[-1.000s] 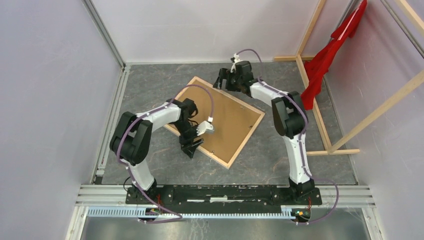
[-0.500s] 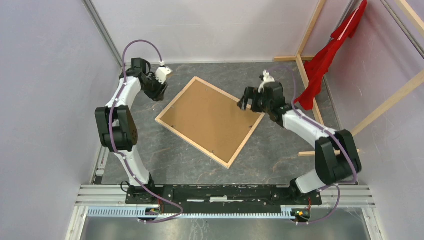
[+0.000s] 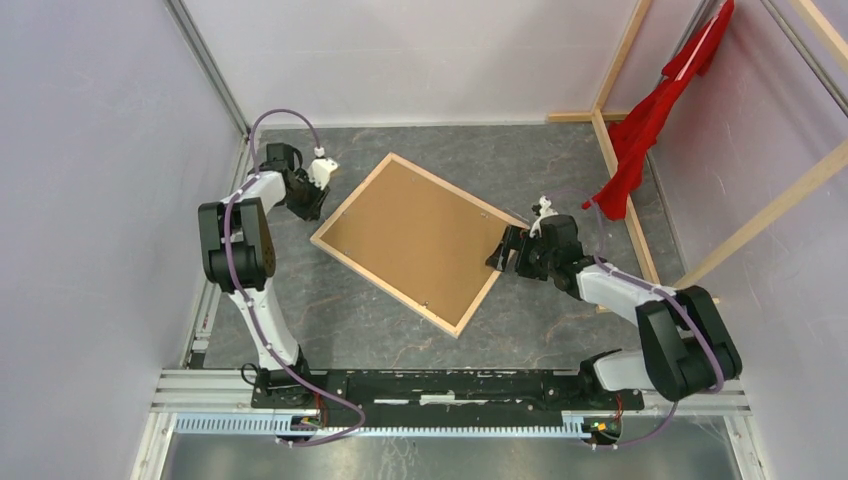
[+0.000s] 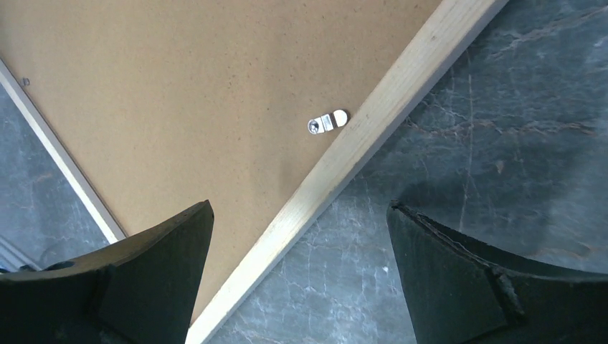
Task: Put the photo into the frame
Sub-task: Adjust the photo frame at the center of the board.
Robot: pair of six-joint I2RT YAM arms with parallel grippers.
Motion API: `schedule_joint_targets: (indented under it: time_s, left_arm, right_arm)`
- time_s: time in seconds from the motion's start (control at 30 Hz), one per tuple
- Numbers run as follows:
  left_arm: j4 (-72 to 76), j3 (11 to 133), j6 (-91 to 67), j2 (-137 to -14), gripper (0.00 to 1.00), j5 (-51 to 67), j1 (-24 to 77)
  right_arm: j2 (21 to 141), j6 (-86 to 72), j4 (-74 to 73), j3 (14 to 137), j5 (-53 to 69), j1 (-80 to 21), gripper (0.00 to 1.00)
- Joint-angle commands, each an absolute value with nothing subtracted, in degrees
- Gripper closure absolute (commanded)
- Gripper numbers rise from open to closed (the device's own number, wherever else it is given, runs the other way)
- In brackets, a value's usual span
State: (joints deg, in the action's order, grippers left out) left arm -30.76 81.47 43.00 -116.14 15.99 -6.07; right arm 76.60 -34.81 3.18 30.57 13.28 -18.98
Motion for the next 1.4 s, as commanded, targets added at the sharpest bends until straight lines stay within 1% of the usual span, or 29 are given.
schedule_joint_targets:
  time_s: [0.0,0.13,0.27,0.4,0.53,0.63,0.73,0.83,0.9,0.93,1.03,1.13,1.27,1.3,1.37]
  left_arm:
    - [-32.3,76.3,49.1,-111.8,0.63,22.0,-6.0]
    - [-41.1,69.5,61.6,-106.3,0.62,27.5,-5.7]
    - [-47.2,63.6,71.2,-101.4,0.62,27.1,-3.9]
    - [-52.0,59.0,74.7,-98.0,0.62,26.5,2.5]
    - [-51.1,53.5,72.5,-93.5,0.60,27.4,11.8]
    - [-49.9,53.0,68.4,-92.3,0.59,28.9,19.1]
    - [-47.7,54.3,63.8,-92.9,0.55,30.5,24.9]
    - [-47.6,56.0,60.1,-94.2,0.48,31.9,29.7]
    - [-48.2,56.2,59.2,-94.0,0.39,32.8,31.6]
    - [-48.6,56.3,58.9,-93.7,0.36,33.0,31.8]
    - [-52.2,57.1,60.2,-91.5,0.32,31.6,30.5]
    - [-58.4,61.2,63.9,-89.2,0.30,32.7,23.9]
    - [-66.0,75.8,66.7,-92.7,0.32,38.1,10.1]
    - [-65.9,78.9,65.5,-94.1,0.34,38.7,7.4]
    - [-60.6,82.5,59.2,-96.9,0.39,36.4,3.8]
  right_arm:
    - [81.5,-37.0,12.9,31.7,17.3,-17.8,0.02]
    - [89.7,-36.3,13.8,37.6,19.2,-16.6,0.02]
    - [97.1,-36.0,15.1,47.1,20.1,-16.3,0.02]
    - [107.5,-36.0,11.8,60.3,21.6,-16.9,0.02]
    - [116.4,-34.5,7.9,72.3,21.6,-17.9,0.02]
    - [121.2,-34.2,6.3,80.4,22.4,-18.6,0.02]
    - [125.6,-33.4,3.7,88.7,22.8,-18.8,0.02]
    - [129.1,-31.4,-1.1,96.6,22.3,-18.7,0.02]
    - [130.2,-30.2,-3.9,100.7,21.6,-18.4,0.02]
    - [130.1,-29.9,-4.8,101.7,21.5,-18.1,0.02]
    - [127.3,-28.5,-7.3,102.0,19.2,-16.4,0.02]
    - [121.0,-27.6,-7.5,97.9,15.4,-15.0,0.02]
    - [110.4,-26.9,-9.7,88.7,9.9,-14.9,0.02]
    - [107.7,-27.3,-9.1,85.2,9.4,-14.8,0.02]
    - [101.5,-28.5,-7.0,76.1,8.6,-14.8,0.02]
